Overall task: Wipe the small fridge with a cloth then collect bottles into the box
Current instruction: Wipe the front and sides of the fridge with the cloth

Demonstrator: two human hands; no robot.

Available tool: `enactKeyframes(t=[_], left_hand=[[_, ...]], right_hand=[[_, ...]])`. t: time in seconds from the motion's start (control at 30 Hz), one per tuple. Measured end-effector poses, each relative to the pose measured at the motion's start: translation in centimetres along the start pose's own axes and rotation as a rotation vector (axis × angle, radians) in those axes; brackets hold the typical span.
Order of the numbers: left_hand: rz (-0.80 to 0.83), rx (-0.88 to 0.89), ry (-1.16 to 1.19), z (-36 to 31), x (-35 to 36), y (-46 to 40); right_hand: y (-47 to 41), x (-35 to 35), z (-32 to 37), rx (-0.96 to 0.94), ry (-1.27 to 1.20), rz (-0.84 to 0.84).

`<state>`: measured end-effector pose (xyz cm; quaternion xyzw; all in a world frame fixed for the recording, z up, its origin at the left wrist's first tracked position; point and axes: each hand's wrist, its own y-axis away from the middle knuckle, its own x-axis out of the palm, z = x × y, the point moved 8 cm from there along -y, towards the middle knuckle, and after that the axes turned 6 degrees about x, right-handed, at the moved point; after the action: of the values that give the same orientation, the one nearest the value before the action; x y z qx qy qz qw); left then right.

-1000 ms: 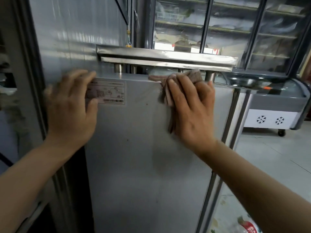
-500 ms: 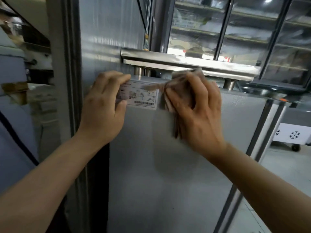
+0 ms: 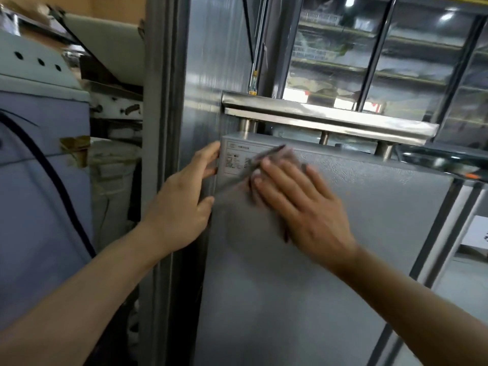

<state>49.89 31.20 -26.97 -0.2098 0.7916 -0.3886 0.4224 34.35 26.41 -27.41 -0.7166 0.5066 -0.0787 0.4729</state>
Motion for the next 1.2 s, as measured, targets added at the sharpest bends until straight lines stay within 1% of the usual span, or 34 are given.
enactKeyframes(t=[0.07, 0.1, 0.17, 0.3, 0.37, 0.43, 0.53, 0.6, 0.67, 0.73, 0.8, 0.9, 0.97, 1.0, 1.03, 1.1, 1.2], left_hand=[[-0.006, -0.057, 0.086, 0.6, 0.0, 0.6], [-0.011, -0.079, 0.107, 0.9, 0.0, 0.9], [-0.036, -0.103, 0.092, 1.4, -0.1, 1.6], [-0.103, -0.188, 0.032, 2.3, -0.5, 3.5], [-0.139, -0.194, 0.01, 2.4, -0.9, 4.6], [-0.166, -0.177, -0.016, 2.4, -1.2, 5.3], [-0.216, -0.193, -0.029, 2.6, -1.6, 6.1], [-0.258, -0.213, -0.03, 2.8, -1.7, 6.4], [-0.284, -0.216, -0.024, 2.9, -1.6, 6.6], [-0.287, -0.216, -0.026, 2.8, -1.3, 7.0], [-0.279, -0.226, -0.036, 2.7, -1.0, 7.6], [-0.258, -0.236, -0.053, 2.4, -0.7, 8.7], [-0.238, -0.238, -0.065, 2.2, -0.3, 9.4], [-0.227, -0.241, -0.069, 2.2, 0.0, 9.7], [-0.217, -0.248, -0.07, 2.2, 0.3, 10.1], [-0.195, -0.279, -0.075, 2.4, 1.1, 10.5], [-0.139, -0.349, -0.065, 2.9, 3.3, 10.4]], right_hand=[[-2.7, -0.6, -1.1, 0.183, -0.085, -0.103], [-3.0, -0.2, -0.5, 0.203, -0.108, -0.119], [-1.6, 1.3, 2.3, 0.11, -0.109, -0.058], [3.9, 4.8, 8.7, -0.222, -0.045, 0.214], [3.9, 4.8, 9.1, -0.305, 0.018, 0.255], [1.3, 3.8, 7.7, -0.301, 0.101, 0.193], [-4.9, 1.5, 4.6, -0.119, 0.121, 0.054], [-7.4, 1.0, 4.1, -0.042, 0.087, 0.015], [-7.8, 1.4, 5.0, -0.033, 0.067, -0.006], [-6.4, 2.5, 6.6, -0.079, 0.086, 0.007], [-3.4, 4.3, 9.1, -0.2, 0.113, 0.085], [3.2, 7.1, 12.7, -0.359, 0.146, 0.298], [7.4, 8.1, 13.9, -0.403, 0.171, 0.439], [8.9, 8.2, 13.9, -0.412, 0.183, 0.468], [9.8, 7.9, 13.4, -0.42, 0.195, 0.464], [9.5, 6.3, 11.1, -0.378, 0.195, 0.373], [6.2, 2.8, 4.7, -0.145, 0.158, 0.174]])
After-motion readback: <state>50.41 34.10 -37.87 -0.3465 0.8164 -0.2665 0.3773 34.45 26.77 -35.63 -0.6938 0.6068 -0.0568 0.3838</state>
